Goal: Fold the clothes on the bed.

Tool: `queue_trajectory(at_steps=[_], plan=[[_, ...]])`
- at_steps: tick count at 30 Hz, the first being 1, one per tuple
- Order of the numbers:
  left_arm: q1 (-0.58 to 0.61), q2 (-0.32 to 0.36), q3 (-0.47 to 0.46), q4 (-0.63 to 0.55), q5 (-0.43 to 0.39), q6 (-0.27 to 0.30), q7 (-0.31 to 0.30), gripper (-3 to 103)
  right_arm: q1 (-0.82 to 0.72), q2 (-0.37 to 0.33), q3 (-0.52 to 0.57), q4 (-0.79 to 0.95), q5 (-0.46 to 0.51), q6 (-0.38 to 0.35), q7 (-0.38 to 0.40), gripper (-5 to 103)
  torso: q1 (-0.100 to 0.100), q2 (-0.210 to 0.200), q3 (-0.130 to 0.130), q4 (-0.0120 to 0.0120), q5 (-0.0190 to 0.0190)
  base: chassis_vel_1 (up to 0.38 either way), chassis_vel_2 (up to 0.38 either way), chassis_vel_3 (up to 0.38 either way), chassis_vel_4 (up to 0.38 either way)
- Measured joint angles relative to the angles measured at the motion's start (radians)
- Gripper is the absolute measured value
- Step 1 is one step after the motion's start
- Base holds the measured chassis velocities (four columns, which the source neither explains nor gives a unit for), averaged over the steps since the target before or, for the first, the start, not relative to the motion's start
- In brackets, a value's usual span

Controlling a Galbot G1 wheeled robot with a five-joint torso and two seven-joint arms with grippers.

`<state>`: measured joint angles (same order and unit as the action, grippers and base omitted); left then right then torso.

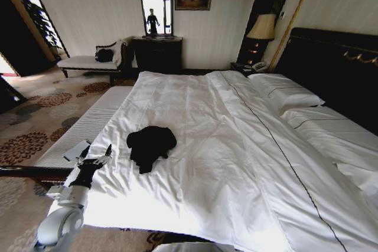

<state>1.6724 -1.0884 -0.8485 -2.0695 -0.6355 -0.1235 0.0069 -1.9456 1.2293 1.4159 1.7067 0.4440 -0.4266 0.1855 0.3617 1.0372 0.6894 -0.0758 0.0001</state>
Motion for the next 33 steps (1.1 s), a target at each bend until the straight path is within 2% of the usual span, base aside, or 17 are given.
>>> queue_trajectory(at_steps=[4,9,14,17,20,21,25,26,29,33], plan=[[0.004,0.003,-0.002,-0.004,0.003,0.001,0.000,100,0.023,-0.009,-0.024,-0.038,-0.013,0.020,0.005,1,0.000,0.000,0.000,-0.0001,-0.0003,0.000,0.000,0.000,0.000],[0.008,0.001,-0.004,-0.012,0.012,0.006,0.000,100,0.066,0.025,-0.090,-0.071,-0.053,0.030,0.017,1,0.000,0.000,0.000,-0.0006,-0.0004,0.000,0.000,0.000,0.000],[0.016,-0.002,-0.004,-0.023,0.023,0.010,0.000,100,0.139,0.031,-0.159,-0.172,-0.074,0.081,0.038,1,0.000,0.000,0.000,0.0000,-0.0004,0.000,0.000,0.000,0.000],[0.026,-0.003,-0.006,-0.033,0.031,0.013,0.000,100,0.204,0.004,-0.202,-0.290,-0.087,0.174,0.042,1,0.000,0.000,0.000,-0.0001,-0.0001,0.000,0.000,0.000,0.000],[0.030,-0.003,-0.007,-0.040,0.034,0.016,0.000,100,0.233,-0.014,-0.217,-0.341,-0.094,0.211,0.045,1,0.000,0.000,0.000,0.0000,0.0001,0.000,0.000,0.000,0.000],[0.032,-0.002,-0.009,-0.046,0.035,0.019,0.000,100,0.260,-0.033,-0.229,-0.389,-0.100,0.247,0.045,1,0.000,0.000,0.000,0.0001,0.0002,0.000,0.000,0.000,0.000],[0.032,0.000,-0.010,-0.056,0.036,0.026,0.000,100,0.294,-0.063,-0.246,-0.448,-0.092,0.302,0.041,1,0.000,0.000,0.000,-0.0001,0.0004,0.000,0.000,0.000,0.000],[0.030,0.000,-0.010,-0.062,0.039,0.031,0.000,100,0.318,-0.086,-0.254,-0.482,-0.089,0.337,0.038,1,0.000,0.000,0.000,-0.0001,0.0004,0.000,0.000,0.000,0.000],[0.029,-0.002,-0.010,-0.070,0.045,0.036,0.000,100,0.343,-0.117,-0.261,-0.523,-0.105,0.364,0.039,1,0.000,0.000,0.000,0.0009,0.0002,0.000,0.000,0.000,0.000],[0.037,-0.007,-0.009,-0.074,0.050,0.037,0.000,100,0.350,-0.128,-0.267,-0.561,-0.148,0.363,0.043,1,0.000,0.000,0.000,0.0005,0.0000,0.000,0.000,0.000,0.000]])
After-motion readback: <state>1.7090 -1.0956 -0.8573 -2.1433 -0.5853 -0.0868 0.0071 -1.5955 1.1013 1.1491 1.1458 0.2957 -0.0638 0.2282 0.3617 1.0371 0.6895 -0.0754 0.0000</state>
